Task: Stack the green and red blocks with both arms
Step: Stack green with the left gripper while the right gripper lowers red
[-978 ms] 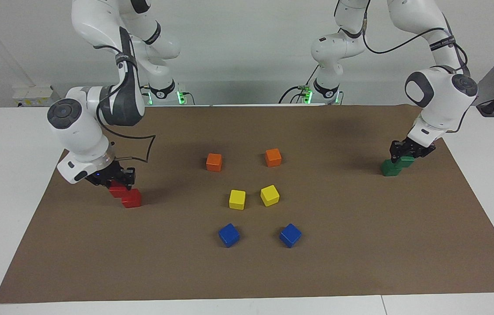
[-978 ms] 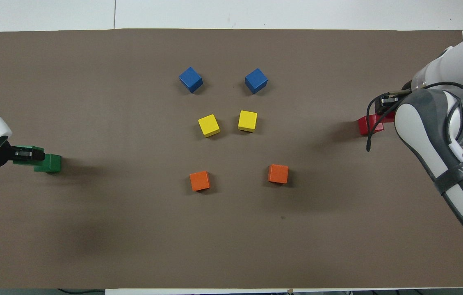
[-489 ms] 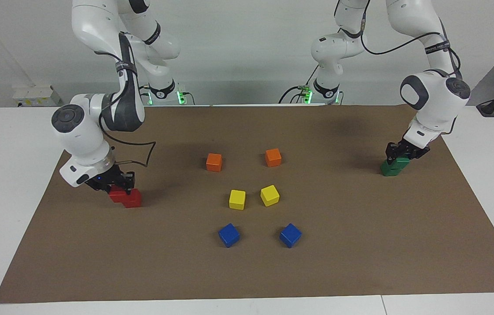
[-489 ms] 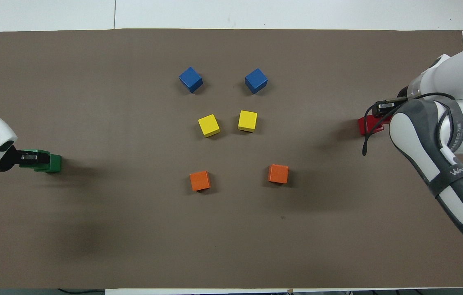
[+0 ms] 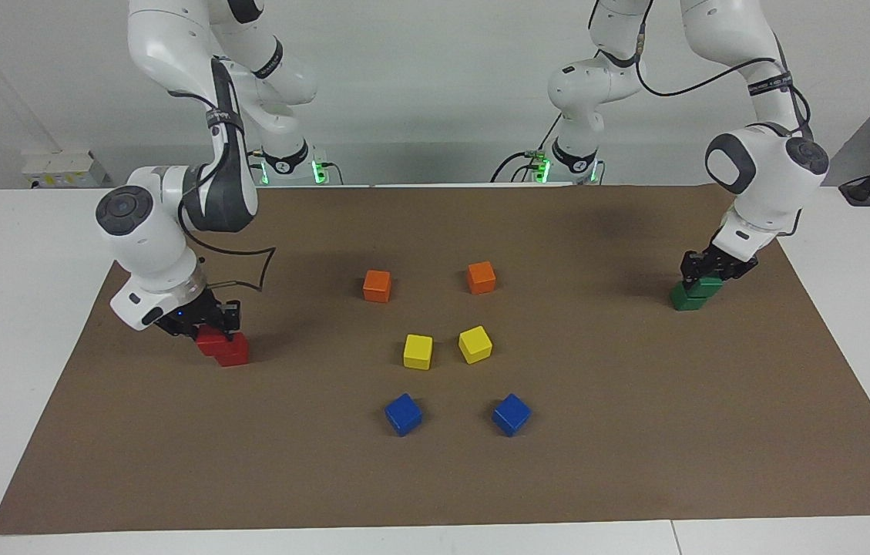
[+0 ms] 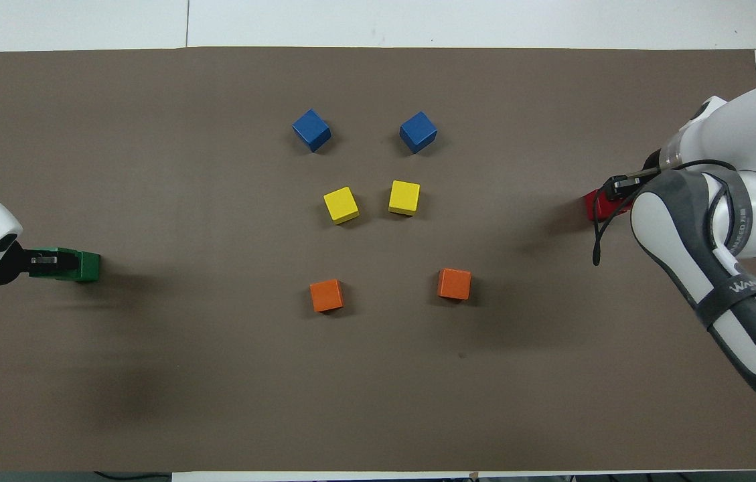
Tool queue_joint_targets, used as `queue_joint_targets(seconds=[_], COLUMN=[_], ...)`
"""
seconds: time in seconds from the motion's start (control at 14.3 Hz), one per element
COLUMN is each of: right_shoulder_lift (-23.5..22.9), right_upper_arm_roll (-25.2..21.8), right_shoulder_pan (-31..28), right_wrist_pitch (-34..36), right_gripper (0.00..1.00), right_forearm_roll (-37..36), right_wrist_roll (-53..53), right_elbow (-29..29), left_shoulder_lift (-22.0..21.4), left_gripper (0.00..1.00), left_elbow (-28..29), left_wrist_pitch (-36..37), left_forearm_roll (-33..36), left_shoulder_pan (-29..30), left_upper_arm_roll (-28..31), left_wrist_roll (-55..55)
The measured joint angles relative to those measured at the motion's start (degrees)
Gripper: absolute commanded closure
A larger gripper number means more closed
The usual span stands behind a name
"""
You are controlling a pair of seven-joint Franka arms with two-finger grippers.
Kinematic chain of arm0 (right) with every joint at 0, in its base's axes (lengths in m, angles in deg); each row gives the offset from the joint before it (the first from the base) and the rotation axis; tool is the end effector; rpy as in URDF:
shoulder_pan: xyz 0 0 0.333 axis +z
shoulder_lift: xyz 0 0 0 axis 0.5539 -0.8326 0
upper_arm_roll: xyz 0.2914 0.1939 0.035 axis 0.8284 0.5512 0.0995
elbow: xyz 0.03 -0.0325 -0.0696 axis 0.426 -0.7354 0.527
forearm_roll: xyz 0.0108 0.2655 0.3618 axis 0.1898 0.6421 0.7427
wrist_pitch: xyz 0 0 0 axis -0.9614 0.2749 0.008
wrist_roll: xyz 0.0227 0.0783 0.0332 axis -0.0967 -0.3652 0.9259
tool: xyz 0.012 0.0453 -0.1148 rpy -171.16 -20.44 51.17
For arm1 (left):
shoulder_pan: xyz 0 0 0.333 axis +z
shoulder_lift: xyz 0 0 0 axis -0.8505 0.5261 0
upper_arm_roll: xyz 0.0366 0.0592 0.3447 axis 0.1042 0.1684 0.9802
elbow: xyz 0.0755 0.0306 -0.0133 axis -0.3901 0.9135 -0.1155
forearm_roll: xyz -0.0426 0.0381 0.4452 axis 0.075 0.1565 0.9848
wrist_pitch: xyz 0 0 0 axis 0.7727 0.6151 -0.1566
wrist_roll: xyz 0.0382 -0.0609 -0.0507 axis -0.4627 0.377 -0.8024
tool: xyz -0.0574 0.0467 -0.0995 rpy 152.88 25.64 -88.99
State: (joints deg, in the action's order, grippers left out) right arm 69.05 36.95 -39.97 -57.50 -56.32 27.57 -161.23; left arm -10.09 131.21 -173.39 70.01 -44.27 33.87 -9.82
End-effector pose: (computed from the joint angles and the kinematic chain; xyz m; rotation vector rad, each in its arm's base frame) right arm 0.6757 -0.0227 0.3606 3.1042 0.1851 -0.0165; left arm 0.5601 0.1189 0.3376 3.1026 -0.1019 0.0901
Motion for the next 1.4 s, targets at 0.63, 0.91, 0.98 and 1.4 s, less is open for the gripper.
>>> queue_joint_targets(seconds=[0.63, 0.91, 0.98, 1.4], right_shoulder_lift=[0.62, 0.62, 0.62, 0.53], right_upper_arm_roll=[-0.02, -0.02, -0.02, -0.03], right_shoulder_pan=[-0.03, -0.03, -0.03, -0.04], right_wrist_pitch=[0.02, -0.02, -0.05, -1.15], right_gripper=[1.0, 1.0, 1.0, 1.0], right_forearm_roll=[0.0, 0.0, 0.0, 0.0], right_wrist_roll=[0.95, 0.95, 0.95, 0.95], right_elbow=[-1.1, -1.32, -1.41, -2.08], left_shoulder_lift=[-0.09, -0.09, -0.09, -0.09], left_gripper=[1.0, 0.24, 0.0, 0.0], left_elbow=[1.51, 1.52, 1.52, 1.54], left_wrist_pitch=[-3.07, -3.13, -3.13, -2.9], left_forearm_roll=[-0.28, -0.28, -0.28, -0.29], left_shoulder_pan=[0.0, -0.02, -0.02, -0.04], left_upper_arm_roll=[-0.02, -0.33, -0.38, -0.43], left_wrist_roll=[0.0, 0.31, 0.34, 0.46])
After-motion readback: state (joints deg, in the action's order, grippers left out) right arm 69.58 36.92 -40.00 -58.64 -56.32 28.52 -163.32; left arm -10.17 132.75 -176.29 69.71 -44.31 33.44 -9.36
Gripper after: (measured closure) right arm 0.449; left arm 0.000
